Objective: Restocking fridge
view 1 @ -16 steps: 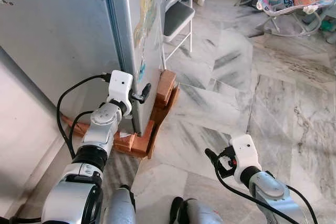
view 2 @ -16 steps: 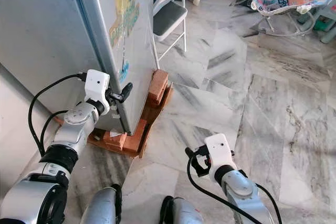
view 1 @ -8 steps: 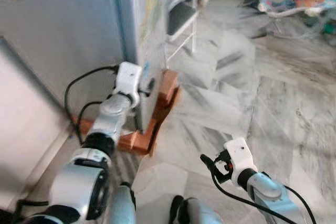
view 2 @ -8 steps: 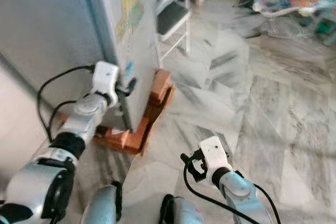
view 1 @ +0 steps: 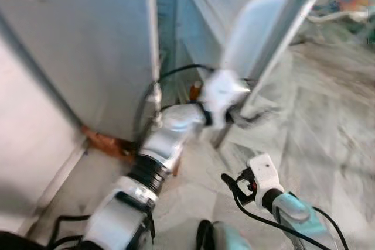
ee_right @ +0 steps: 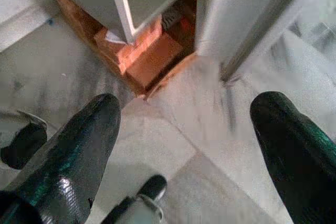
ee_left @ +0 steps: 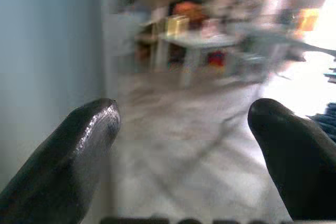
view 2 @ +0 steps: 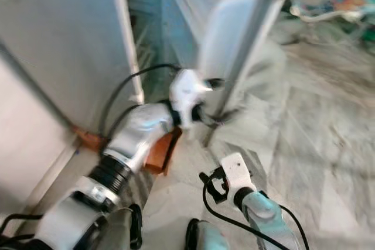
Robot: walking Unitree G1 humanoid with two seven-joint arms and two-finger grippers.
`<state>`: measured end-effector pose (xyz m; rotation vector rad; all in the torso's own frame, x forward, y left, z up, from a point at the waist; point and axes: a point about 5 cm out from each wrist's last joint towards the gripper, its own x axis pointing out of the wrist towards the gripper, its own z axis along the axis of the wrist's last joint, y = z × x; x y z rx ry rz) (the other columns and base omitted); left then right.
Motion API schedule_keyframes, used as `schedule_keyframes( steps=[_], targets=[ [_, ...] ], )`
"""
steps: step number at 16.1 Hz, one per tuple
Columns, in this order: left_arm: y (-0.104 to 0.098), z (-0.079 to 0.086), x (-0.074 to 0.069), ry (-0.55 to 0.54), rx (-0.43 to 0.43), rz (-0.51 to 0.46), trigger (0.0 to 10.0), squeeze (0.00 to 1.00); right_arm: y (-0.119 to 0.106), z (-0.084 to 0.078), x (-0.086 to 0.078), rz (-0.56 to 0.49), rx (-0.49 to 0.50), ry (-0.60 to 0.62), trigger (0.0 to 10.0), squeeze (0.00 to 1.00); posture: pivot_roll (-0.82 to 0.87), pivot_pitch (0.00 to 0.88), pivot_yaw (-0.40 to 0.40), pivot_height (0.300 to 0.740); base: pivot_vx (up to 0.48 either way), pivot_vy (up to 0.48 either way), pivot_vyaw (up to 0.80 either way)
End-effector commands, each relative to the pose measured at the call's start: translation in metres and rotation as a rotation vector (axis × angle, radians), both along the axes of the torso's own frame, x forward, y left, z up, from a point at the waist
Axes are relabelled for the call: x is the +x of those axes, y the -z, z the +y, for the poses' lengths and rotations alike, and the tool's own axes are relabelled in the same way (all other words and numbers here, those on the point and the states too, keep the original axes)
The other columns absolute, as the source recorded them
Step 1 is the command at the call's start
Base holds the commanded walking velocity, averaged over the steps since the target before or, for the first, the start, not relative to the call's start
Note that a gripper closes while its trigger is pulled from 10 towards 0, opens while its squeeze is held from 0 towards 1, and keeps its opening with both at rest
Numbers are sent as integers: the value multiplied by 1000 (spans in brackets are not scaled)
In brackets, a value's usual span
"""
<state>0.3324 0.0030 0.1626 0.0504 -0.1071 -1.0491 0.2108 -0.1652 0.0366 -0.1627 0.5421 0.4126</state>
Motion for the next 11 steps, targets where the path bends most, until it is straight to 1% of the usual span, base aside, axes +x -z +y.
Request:
schedule_keyframes(
  steps=[1, 2, 3, 5, 6, 7, 8, 9, 10, 11],
  targets=[
    [2, 17, 10, -93, 8, -6, 10000, 0, -1, -4, 1, 0, -8, 9, 10000, 0, 41, 147, -88, 740, 0, 0, 0],
    [6, 29, 15, -150, 13, 8, 10000, 0, -1, -4, 1, 1, -6, 7, 10000, 0, 44, 146, -90, 740, 0, 0, 0],
    [15, 58, 13, -240, 34, 47, 10000, 0, 0, -3, 3, 3, -4, 3, 10000, 0, 44, 146, -90, 740, 0, 0, 0],
    [32, 81, 9, -329, 74, 59, 10000, 0, -1, -2, 2, -7, -7, 0, 10000, 0, 44, 145, -87, 740, 0, 0, 0],
    [39, 90, 5, -368, 70, 69, 10000, 0, -1, -2, 1, -12, -8, 1, 10000, 0, 42, 147, -86, 740, 0, 0, 0],
    [48, 103, -2, -424, 60, 84, 10000, 0, -4, -3, 3, -38, -11, 21, 10000, 0, 43, 147, -84, 740, 0, 0, 0],
    [60, 120, -14, -479, 112, 72, 10000, 0, -3, -5, 3, -36, -8, 35, 10000, 0, 56, 155, -83, 740, 0, 0, 0],
    [65, 129, -20, -511, 119, 88, 10000, 0, -3, -6, 4, -41, -10, 43, 10000, 0, 59, 156, -83, 740, 0, 0, 0],
    [74, 148, -32, -586, 136, 122, 10000, 0, -5, -8, 6, -55, -17, 53, 10000, 0, 79, 166, -81, 740, 0, 0, 0],
    [76, 157, -39, -613, 150, 121, 10000, 0, -7, -9, 9, -73, -23, 62, 10000, 0, 94, 170, -78, 740, 0, -270, 0]
  ],
)
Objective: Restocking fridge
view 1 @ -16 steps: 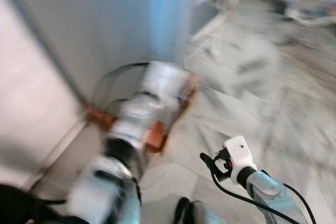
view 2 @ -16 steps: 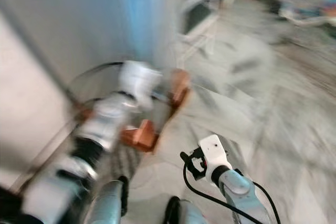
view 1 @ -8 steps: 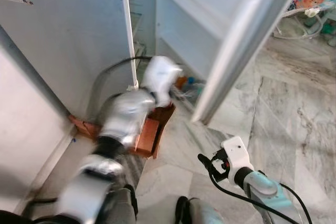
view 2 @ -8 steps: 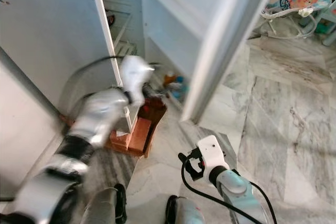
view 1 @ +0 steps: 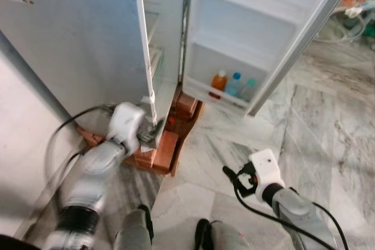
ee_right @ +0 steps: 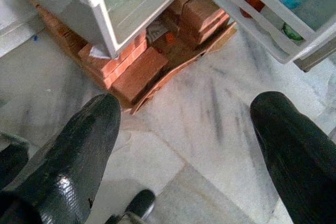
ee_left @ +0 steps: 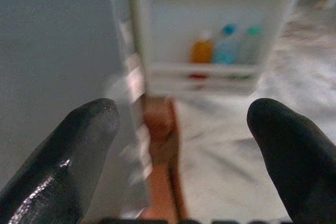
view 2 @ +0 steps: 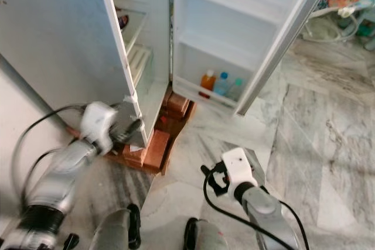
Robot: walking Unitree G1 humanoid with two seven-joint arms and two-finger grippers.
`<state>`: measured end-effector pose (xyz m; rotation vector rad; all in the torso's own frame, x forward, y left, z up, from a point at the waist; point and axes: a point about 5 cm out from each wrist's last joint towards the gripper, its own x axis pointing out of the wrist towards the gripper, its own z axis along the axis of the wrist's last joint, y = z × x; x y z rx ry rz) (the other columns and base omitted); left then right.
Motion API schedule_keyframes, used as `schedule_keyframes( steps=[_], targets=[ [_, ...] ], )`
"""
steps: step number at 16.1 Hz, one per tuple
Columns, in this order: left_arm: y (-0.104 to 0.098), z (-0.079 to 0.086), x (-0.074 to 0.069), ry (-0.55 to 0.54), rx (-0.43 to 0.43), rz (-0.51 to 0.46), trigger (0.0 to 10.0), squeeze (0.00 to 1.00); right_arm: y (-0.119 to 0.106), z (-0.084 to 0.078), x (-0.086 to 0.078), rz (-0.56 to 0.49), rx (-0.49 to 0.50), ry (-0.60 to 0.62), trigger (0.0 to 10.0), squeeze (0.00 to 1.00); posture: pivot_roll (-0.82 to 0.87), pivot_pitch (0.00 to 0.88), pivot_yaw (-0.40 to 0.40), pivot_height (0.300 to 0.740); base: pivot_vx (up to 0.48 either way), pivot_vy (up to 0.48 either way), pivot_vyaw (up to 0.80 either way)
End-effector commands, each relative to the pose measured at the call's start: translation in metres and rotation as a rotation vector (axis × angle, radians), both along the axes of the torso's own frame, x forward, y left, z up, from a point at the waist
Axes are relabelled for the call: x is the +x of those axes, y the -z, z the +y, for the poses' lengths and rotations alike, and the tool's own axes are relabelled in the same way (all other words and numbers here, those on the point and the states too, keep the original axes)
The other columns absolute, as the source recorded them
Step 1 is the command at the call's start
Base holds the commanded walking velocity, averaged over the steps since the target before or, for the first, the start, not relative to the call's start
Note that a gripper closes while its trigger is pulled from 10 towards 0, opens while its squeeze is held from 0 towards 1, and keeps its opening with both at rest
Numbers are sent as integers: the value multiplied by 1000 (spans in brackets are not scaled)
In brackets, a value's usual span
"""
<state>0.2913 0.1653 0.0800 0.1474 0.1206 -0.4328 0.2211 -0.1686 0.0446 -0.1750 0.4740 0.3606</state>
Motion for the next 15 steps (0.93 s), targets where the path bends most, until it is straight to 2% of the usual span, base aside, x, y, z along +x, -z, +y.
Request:
schedule_keyframes(
  steps=[1, 2, 5, 7, 8, 10, 11, 14, 15],
  targets=[
    [-7, 0, -3, 2, 32, -28, 10000, 0, -1, -6, 3, -15, -15, 32, 10000, 0, 119, 179, -74, 740, 0, -289, 0],
    [-13, 3, -9, 20, 104, -61, 10000, 0, -6, -4, 10, -44, -17, 30, 10000, 0, 137, 185, -69, 740, 0, -341, 0],
    [-20, 3, -13, 23, 80, -64, 10000, 0, -12, 4, 20, -80, 7, 37, 10000, 0, 130, 188, -72, 740, 0, -363, 0],
    [-18, -1, -14, 61, 138, -78, 10000, 0, -15, 18, 22, -97, 33, -10, 10000, 0, 120, 186, -77, 740, 0, -375, 0],
    [-18, -2, -12, 66, 141, -91, 10000, 0, -19, 21, 23, -111, 54, -22, 10000, 0, 112, 177, -82, 740, 0, -375, 0],
    [-27, -7, -8, 52, 139, -133, 10000, 0, -22, 21, 26, -128, 55, -23, 10000, 0, 107, 165, -94, 740, 0, -443, 0],
    [-36, -5, -5, 23, 179, -173, 10000, 0, -24, 19, 30, -149, 54, -19, 10000, 0, 108, 159, -101, 740, 0, -465, 0],
    [-41, -4, -6, 71, 215, -195, 10000, 0, -26, 19, 33, -163, 53, -18, 10000, 0, 111, 160, -126, 740, 0, -480, 0],
    [-35, -1, -11, 118, 248, -178, 10000, 0, -27, 20, 36, -174, 49, -18, 10000, 0, 113, 160, -135, 740, 0, -480, 0]
  ],
)
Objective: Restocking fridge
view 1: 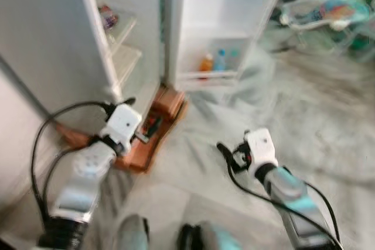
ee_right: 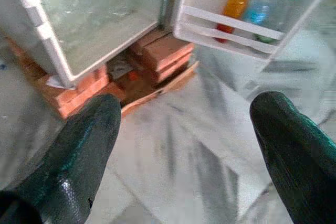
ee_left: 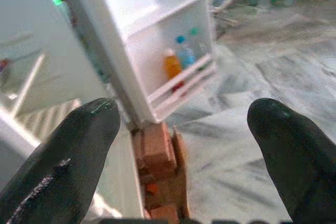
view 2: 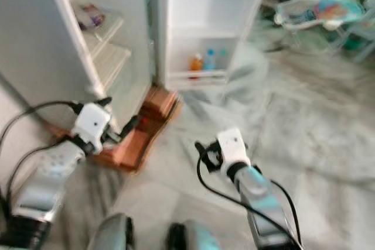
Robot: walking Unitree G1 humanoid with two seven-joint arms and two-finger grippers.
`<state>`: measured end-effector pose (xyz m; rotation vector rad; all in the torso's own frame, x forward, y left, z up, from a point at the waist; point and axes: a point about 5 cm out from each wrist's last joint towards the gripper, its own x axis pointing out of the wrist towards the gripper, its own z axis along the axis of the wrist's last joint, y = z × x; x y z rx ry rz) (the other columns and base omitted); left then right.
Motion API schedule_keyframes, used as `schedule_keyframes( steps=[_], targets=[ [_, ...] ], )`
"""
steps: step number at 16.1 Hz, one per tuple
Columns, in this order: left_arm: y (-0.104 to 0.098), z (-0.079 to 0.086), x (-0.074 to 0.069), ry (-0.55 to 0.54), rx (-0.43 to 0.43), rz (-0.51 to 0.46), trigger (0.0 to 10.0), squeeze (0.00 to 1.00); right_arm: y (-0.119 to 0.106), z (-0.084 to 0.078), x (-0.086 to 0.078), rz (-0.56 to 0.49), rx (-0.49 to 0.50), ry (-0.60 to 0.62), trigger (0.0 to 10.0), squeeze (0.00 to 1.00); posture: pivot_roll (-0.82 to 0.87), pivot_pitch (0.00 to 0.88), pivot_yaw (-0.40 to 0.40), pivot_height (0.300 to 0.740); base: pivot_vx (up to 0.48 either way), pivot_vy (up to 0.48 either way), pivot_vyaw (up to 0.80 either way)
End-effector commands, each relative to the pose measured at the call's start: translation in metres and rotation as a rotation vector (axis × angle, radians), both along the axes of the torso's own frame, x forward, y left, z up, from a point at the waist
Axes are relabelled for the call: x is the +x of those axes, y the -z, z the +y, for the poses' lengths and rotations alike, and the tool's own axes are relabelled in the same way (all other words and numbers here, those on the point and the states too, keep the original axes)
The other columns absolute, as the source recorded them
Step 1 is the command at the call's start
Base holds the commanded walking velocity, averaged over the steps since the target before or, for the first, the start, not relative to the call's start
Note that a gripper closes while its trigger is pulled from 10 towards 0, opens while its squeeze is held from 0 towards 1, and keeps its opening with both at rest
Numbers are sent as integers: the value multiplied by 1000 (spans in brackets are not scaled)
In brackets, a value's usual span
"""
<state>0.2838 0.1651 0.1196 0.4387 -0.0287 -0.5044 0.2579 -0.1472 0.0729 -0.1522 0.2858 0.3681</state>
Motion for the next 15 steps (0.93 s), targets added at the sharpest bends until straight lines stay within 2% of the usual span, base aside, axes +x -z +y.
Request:
schedule_keyframes(
  steps=[1, 2, 4, 8, 12, 15],
  targets=[
    [10, -3, -7, 31, 32, 29, 10000, 0, 0, 1, 1, -13, -9, -2, 10000, 0, 110, 153, -135, 740, 0, -480, 0],
    [12, -4, -6, 1, 21, 22, 10000, 0, 0, 2, 1, -25, -6, 12, 10000, 0, 105, 149, -129, 740, 0, -480, 0],
    [18, -10, -6, -82, -61, 39, 10000, 0, -1, 2, 2, -45, 10, 46, 10000, 0, 84, 134, -115, 740, 0, -441, -713],
    [37, -7, -14, -203, -161, 95, 10000, 0, -1, 6, -2, -59, 33, 48, 10000, 0, 70, 126, -119, 740, 428, -65, -800],
    [48, 11, -20, -303, -161, 115, 10000, 0, -4, 7, 3, -123, 64, 128, 10000, 0, 68, 102, -104, 740, 461, 0, -800],
    [45, 9, -17, -326, -181, 96, 10000, 0, -4, 8, 3, -140, 77, 134, 10000, 0, 83, 81, -102, 740, 474, 0, -800]
  ],
)
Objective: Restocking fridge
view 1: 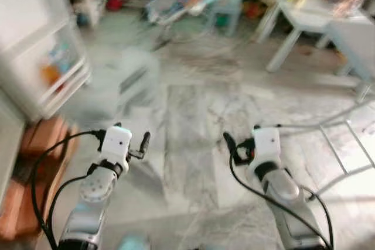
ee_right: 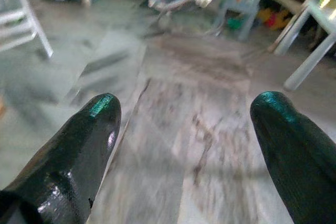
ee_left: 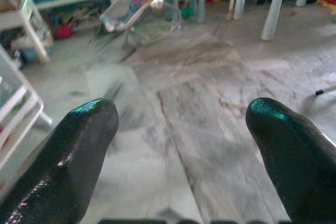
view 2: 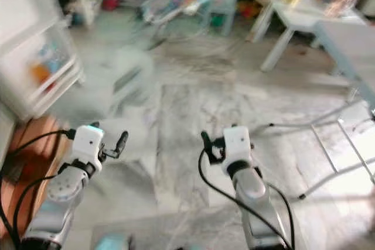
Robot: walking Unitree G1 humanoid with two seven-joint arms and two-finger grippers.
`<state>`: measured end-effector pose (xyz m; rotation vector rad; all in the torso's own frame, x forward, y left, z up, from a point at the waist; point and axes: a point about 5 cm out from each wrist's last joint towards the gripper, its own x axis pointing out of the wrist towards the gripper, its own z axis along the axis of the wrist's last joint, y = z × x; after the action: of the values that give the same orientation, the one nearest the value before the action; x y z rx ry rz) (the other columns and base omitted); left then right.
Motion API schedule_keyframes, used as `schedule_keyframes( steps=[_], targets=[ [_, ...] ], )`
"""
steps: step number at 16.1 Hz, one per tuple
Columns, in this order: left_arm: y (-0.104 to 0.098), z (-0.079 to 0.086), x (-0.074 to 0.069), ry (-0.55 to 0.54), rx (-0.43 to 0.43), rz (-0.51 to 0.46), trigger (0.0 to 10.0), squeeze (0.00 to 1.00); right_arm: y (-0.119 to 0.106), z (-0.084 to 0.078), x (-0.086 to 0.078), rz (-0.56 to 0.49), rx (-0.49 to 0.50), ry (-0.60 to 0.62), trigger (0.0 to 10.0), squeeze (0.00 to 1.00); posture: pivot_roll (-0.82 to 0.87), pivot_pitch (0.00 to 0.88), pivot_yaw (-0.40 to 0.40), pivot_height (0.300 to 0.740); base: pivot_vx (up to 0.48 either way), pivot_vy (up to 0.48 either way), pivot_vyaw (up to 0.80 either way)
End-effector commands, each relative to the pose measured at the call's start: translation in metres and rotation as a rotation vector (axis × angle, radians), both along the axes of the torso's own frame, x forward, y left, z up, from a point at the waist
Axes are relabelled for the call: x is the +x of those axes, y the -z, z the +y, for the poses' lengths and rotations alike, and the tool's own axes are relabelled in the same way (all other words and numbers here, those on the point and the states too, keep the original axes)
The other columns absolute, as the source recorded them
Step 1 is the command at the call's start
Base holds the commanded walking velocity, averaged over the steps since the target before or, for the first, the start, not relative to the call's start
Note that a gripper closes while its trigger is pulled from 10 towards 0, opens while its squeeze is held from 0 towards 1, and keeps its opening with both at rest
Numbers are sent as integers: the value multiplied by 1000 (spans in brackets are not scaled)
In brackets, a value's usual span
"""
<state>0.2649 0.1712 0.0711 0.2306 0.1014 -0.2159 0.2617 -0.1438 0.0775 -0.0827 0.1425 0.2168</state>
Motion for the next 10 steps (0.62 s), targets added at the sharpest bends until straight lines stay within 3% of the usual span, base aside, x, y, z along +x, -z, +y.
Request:
schedule_keyframes(
  steps=[1, 5, 8, 10],
  targets=[
    [-4, 1, 4, -14, 1, -23, 10000, 0, 2, 6, 0, -4, 3, -19, 10000, 0, 89, 71, -101, 740, 480, 0, -800],
    [-10, -7, 10, -9, -26, -53, 10000, 0, -8, 7, 9, -71, 12, 10, 10000, 0, 90, 77, -105, 740, 480, 0, -800],
    [-14, 6, 8, -121, -34, -77, 10000, 0, -25, 2, 14, -168, 5, 41, 10000, 0, 86, 112, -107, 740, 480, 0, -800],
    [-17, 21, 1, -201, -71, -44, 10000, 0, -39, -2, 20, -209, 13, 55, 10000, 0, 86, 151, -76, 740, 472, 0, -800]
  ],
)
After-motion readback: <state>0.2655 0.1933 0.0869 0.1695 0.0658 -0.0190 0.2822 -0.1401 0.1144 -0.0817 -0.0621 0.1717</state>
